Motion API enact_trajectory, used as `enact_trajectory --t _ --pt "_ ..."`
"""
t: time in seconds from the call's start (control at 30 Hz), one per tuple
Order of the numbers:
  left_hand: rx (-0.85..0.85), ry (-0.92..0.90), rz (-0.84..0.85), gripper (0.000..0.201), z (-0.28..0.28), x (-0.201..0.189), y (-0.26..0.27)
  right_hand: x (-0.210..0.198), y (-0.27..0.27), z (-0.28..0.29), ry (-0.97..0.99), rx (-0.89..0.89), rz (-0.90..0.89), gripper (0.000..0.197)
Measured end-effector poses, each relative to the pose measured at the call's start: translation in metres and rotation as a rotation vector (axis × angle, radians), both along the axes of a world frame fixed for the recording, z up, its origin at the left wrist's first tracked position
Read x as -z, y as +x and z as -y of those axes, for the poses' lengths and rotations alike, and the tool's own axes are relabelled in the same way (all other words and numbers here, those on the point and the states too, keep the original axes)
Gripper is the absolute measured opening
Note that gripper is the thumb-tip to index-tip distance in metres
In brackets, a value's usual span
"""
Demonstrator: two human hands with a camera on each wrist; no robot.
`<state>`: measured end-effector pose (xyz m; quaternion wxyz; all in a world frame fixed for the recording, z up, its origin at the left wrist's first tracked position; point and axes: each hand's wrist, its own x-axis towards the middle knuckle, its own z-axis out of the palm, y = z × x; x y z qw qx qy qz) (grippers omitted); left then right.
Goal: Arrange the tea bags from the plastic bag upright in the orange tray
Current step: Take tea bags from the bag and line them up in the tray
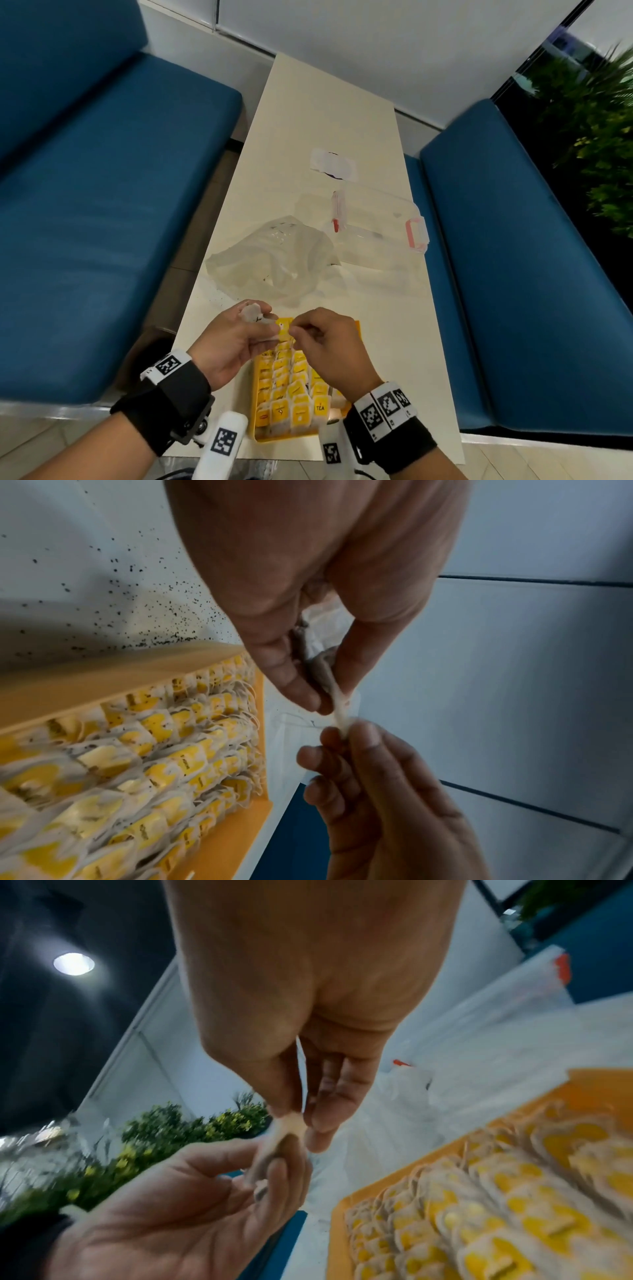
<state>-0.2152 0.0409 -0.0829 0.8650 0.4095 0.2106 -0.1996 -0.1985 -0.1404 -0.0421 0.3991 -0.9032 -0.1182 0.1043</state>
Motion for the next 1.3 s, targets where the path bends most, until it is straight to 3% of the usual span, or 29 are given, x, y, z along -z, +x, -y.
enact_trajectory --t 0.07,0.13,0.2,0.27,0.33,0.47,0.6,0.7,0.83,1.03,1.3 --pt "0.004 0.074 0.079 0.036 0.004 0.000 0.000 -0.003 0.000 -0.004 0.141 0.168 -0.183 0.011" --pt "0.025 0.152 0.153 0.037 0.007 -0.001 -0.001 -0.005 0.001 -0.007 0.217 0.248 -0.288 0.025" --pt "0.040 0.220 0.201 0.035 0.007 -0.001 -0.002 -0.008 0.005 -0.006 0.243 0.294 -0.310 0.028" --pt "0.038 0.260 0.214 0.038 0.005 0.001 -0.001 -0.014 0.010 0.002 0.233 0.303 -0.259 0.017" --pt "0.021 0.297 0.199 0.034 0.000 0.005 0.001 -0.022 0.012 0.013 0.147 0.237 -0.171 0.007" --pt "0.002 0.551 0.157 0.018 -0.010 0.016 0.004 -0.026 0.009 0.039 -0.330 -0.046 -0.052 0.006" --pt "0.146 0.859 0.198 0.023 -0.018 0.030 -0.002 -0.019 0.001 0.064 -0.480 -0.061 -0.080 0.014" --pt "0.247 0.985 0.217 0.028 -0.015 0.038 -0.009 -0.014 -0.007 0.077 -0.551 -0.071 -0.109 0.014" --pt "0.286 1.021 0.199 0.033 -0.005 0.042 -0.018 -0.012 -0.011 0.087 -0.614 -0.086 -0.131 0.013" --pt "0.330 1.039 0.220 0.029 -0.001 0.048 -0.021 0.000 -0.024 0.085 -0.780 -0.219 -0.355 0.024" --pt "0.348 1.039 0.215 0.026 -0.007 0.050 -0.019 0.021 -0.023 0.060 -0.893 -0.438 -0.572 0.023"
